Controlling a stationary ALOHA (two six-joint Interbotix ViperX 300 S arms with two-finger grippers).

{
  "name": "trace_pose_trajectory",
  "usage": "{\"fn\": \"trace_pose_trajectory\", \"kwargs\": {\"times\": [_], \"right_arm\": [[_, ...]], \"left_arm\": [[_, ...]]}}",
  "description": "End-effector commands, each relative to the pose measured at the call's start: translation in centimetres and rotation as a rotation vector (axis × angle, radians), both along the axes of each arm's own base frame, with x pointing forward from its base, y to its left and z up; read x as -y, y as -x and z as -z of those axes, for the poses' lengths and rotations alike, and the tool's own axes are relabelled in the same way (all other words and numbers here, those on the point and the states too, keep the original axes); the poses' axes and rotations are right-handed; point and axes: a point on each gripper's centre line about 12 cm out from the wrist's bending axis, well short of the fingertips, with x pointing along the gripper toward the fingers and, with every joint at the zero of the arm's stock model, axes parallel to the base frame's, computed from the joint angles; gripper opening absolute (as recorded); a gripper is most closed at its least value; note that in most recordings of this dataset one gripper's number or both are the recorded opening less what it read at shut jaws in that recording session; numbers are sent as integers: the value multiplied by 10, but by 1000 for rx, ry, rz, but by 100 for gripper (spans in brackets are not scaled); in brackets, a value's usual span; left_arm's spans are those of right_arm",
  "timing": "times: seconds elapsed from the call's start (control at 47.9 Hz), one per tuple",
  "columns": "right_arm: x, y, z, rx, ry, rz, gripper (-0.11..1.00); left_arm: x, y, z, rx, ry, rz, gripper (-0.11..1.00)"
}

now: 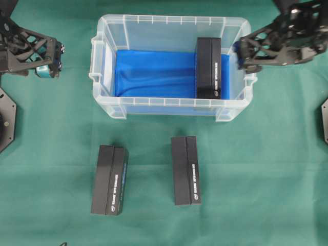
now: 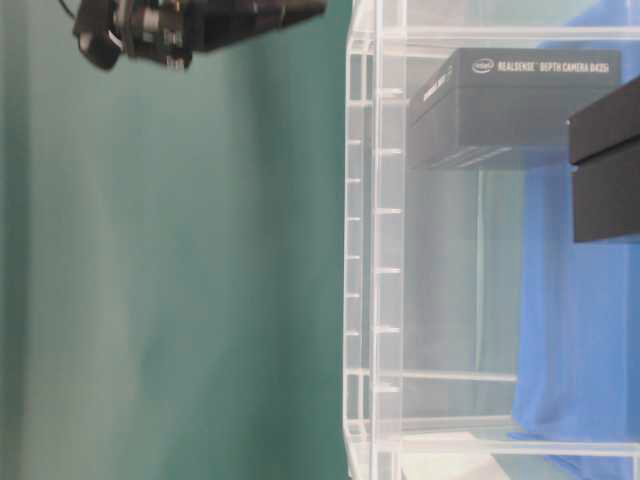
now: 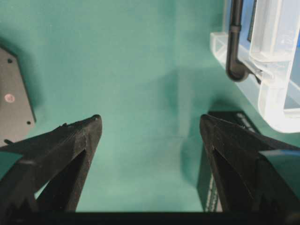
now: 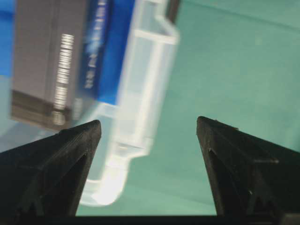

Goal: Take out the box from the case.
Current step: 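Move the right gripper over the right pair of black boxes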

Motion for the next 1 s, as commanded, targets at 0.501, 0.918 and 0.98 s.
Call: {"fn": "trace_pose_trajectory", "kwargs": {"times": [0.501,0.918,0.98], "right_arm": [[4,-83,-10,50,4,-30,83],[3,-83,-7,-9,-13,-13,83],[3,-83,-6,-13,-13,-8,83]], "left_arm": [[-3,-5,-8,55,-20,26,87],[1,-6,-10,73,-24,43,87],[1,-6,-10,73,-24,43,87]]}}
